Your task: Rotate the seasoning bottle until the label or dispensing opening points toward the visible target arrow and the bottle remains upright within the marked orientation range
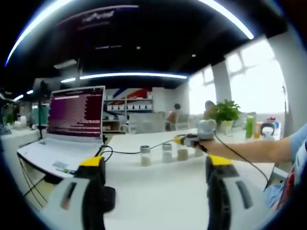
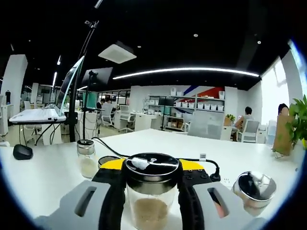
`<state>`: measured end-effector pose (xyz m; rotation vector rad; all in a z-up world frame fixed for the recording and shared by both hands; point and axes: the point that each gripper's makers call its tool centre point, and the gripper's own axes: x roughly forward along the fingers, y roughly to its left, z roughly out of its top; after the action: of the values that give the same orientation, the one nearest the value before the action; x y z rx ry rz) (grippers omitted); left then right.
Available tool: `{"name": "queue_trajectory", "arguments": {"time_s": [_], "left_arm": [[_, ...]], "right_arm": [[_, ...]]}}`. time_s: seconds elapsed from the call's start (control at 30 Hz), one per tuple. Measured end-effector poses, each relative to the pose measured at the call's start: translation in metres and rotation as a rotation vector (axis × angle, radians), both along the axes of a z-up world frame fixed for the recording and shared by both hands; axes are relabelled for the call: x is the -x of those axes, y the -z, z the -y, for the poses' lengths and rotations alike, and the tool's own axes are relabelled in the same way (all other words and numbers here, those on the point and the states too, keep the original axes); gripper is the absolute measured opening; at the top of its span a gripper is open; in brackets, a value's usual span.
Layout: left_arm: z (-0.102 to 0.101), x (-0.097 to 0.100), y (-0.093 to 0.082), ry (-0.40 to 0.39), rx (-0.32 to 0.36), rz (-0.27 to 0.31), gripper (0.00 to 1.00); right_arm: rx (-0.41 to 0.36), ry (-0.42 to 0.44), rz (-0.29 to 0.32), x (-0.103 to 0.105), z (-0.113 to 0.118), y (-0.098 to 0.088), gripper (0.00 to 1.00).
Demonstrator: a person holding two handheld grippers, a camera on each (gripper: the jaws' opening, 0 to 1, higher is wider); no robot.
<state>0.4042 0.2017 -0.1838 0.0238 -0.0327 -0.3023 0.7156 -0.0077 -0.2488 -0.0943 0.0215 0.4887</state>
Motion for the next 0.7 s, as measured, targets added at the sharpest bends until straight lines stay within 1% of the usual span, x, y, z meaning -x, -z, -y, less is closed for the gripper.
{"name": "queue_trajectory", "arguments": {"time_s": [0.1, 0.2, 0.23, 0.3, 0.43, 0.53, 0.63, 0.7], "left_arm": [[-0.001, 0.001, 0.001, 0.003, 0.005, -0.005, 0.91], [-0.002, 0.001, 0.001, -0.003, 0.008, -0.004, 0.91], [-0.003, 0.001, 0.001, -0.005, 0.009, -0.004, 0.91], [-0.002, 0.002, 0.0, -0.003, 0.014, -0.004, 0.91], [0.001, 0.002, 0.0, 0.0, 0.008, 0.001, 0.93], [0.007, 0.003, -0.003, 0.023, 0.01, 0.011, 0.95], [0.012, 0.002, -0.004, 0.039, 0.006, 0.012, 0.96], [0.014, 0.001, -0.002, 0.041, -0.002, 0.006, 0.99]], "right_arm": [[-0.025, -0.004, -0.011, 0.003, 0.0, 0.0, 0.41], [0.008, 0.001, -0.008, 0.012, -0.001, 0.0, 0.41], [0.006, -0.004, -0.008, 0.015, -0.001, -0.001, 0.41], [-0.033, -0.01, -0.016, 0.018, 0.002, -0.004, 0.41], [-0.028, -0.005, -0.037, 0.024, 0.009, -0.004, 0.41], [-0.057, -0.028, -0.039, 0.033, 0.014, -0.007, 0.41], [-0.049, -0.067, -0.03, 0.045, 0.015, -0.012, 0.41], [-0.048, -0.089, -0.029, 0.054, 0.015, -0.015, 0.41]]}}
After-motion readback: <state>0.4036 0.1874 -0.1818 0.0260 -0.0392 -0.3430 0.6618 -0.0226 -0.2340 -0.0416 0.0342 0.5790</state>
